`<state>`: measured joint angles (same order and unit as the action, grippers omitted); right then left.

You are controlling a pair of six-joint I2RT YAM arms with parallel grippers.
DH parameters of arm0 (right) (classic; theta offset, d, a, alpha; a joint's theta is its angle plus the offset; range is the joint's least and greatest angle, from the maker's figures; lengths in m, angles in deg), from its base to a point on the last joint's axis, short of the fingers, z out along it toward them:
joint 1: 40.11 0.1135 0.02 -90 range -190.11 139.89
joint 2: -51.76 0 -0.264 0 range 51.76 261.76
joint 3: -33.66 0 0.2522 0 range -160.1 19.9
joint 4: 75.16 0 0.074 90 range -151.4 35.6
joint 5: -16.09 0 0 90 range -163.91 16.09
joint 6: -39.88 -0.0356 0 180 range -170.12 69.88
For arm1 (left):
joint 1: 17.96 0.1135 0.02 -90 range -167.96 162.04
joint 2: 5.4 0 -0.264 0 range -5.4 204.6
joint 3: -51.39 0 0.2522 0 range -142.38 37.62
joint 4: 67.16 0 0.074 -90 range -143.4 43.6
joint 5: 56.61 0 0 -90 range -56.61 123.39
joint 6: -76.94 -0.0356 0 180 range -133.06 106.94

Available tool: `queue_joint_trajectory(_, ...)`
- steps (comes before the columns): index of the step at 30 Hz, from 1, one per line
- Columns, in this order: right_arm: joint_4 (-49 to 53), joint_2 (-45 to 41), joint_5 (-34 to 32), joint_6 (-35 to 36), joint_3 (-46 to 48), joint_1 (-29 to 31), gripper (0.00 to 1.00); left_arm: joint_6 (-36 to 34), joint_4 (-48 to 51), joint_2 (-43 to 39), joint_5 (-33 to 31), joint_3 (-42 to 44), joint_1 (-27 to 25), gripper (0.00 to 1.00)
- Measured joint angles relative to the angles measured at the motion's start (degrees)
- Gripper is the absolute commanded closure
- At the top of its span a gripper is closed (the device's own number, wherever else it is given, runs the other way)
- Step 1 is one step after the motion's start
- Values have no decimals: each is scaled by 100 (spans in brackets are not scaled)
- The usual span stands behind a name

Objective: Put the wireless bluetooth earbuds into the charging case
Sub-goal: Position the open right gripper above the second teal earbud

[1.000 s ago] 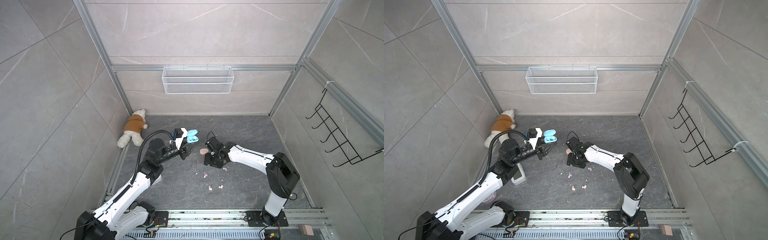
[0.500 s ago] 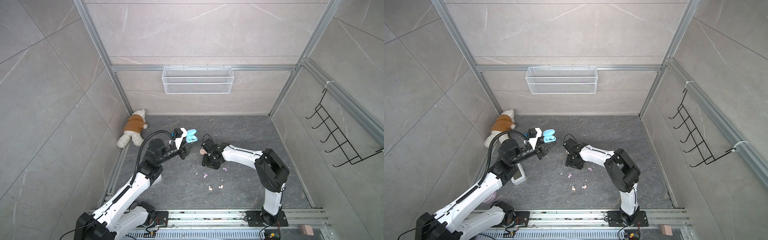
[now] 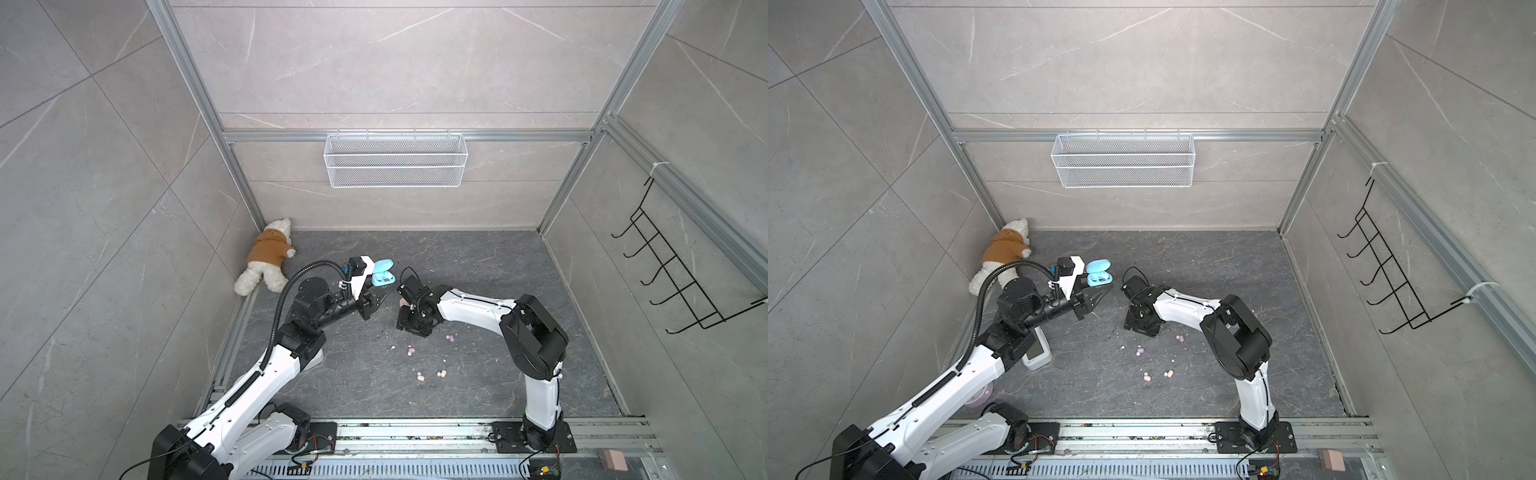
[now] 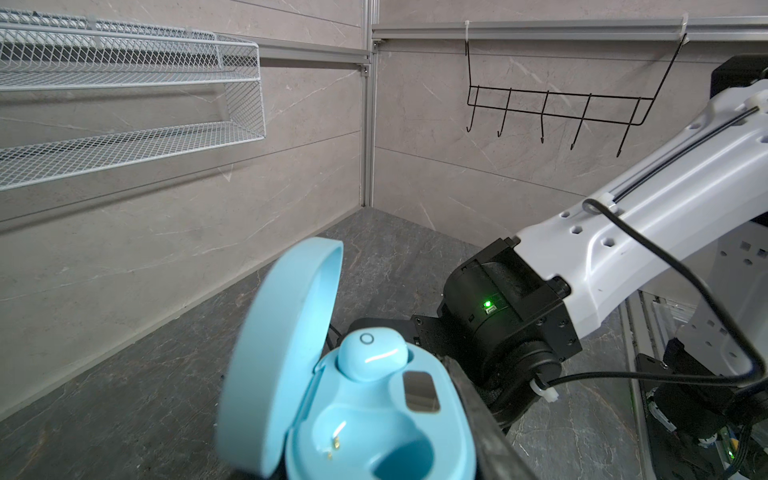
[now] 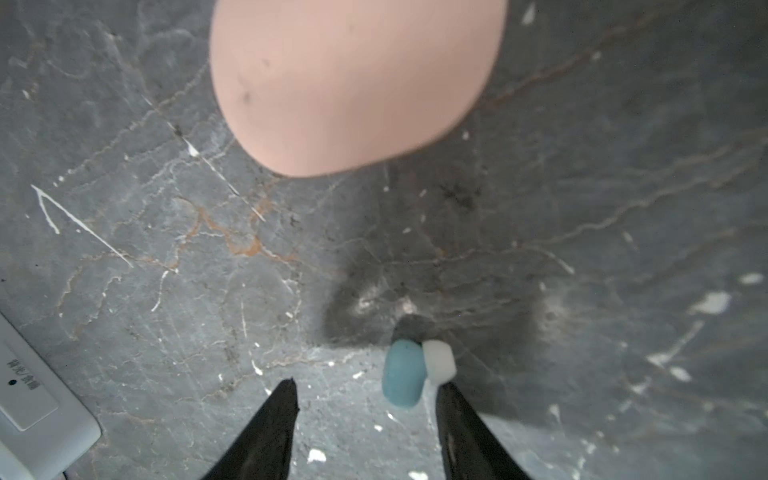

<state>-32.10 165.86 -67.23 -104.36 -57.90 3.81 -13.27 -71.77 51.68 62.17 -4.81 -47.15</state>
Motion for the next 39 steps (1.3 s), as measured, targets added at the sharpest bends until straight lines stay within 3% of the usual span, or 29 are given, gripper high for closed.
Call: queue_joint_trajectory(39,-192,361,79,350,-879,0,43,-2,9,-4,11,0,0,86)
